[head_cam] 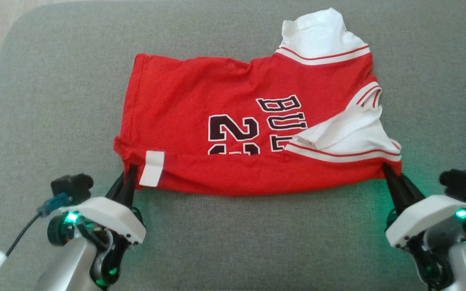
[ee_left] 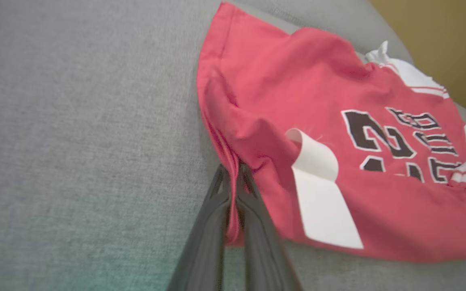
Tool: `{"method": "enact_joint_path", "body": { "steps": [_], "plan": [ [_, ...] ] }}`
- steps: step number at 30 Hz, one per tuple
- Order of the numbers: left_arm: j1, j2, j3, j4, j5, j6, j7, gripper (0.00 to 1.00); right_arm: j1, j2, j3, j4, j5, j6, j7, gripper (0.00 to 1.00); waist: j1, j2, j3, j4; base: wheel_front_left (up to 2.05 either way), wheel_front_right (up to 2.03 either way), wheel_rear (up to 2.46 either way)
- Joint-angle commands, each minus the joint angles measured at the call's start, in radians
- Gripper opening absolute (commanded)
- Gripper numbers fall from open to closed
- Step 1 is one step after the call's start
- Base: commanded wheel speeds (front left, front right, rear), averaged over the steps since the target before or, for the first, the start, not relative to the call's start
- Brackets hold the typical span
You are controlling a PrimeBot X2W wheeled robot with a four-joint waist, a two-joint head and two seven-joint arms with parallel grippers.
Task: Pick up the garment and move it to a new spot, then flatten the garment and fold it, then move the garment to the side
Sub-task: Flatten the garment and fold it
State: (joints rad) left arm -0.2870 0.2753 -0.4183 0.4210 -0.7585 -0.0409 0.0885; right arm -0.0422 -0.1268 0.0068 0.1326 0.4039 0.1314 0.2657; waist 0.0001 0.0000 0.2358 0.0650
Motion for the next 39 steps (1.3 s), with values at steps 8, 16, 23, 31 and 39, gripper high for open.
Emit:
{"method": "enact_joint_path", "body": {
  "steps": [8, 16, 23, 31, 39],
  "plan": [
    [0.209, 0.131, 0.101, -0.391, -0.017, 0.155, 0.063, 0.00, 0.194, 0.049, -0.081, -0.268, -0.027, -0.001, 0.135, 0.00, -0.0001, 0.0000, -0.054, -0.002, 0.00, 0.00, 0.00],
    [0.407, 0.141, 0.116, -0.509, -0.089, 0.227, 0.132, 0.00, 0.369, 0.075, -0.121, -0.315, -0.007, -0.001, 0.196, 0.00, -0.0001, 0.0000, -0.083, -0.008, 0.00, 0.00, 0.00],
    [0.455, 0.084, 0.077, -0.430, -0.104, 0.211, 0.098, 1.00, 0.405, 0.076, -0.074, -0.208, 0.054, -0.001, 0.155, 1.00, -0.0001, 0.0000, -0.118, -0.012, 0.00, 0.00, 0.00],
    [0.390, 0.052, 0.094, -0.432, 0.079, 0.255, -0.181, 1.00, 0.324, 0.076, -0.052, -0.279, -0.036, -0.001, -0.026, 1.00, -0.0001, 0.0000, -0.141, -0.006, 0.00, 0.00, 0.00],
    [0.271, 0.050, 0.133, -0.495, 0.253, 0.259, -0.344, 1.00, 0.218, 0.077, -0.022, -0.438, -0.162, -0.001, -0.163, 1.00, -0.0001, 0.0000, -0.143, -0.004, 0.00, 0.00, 0.00]
  ]
}}
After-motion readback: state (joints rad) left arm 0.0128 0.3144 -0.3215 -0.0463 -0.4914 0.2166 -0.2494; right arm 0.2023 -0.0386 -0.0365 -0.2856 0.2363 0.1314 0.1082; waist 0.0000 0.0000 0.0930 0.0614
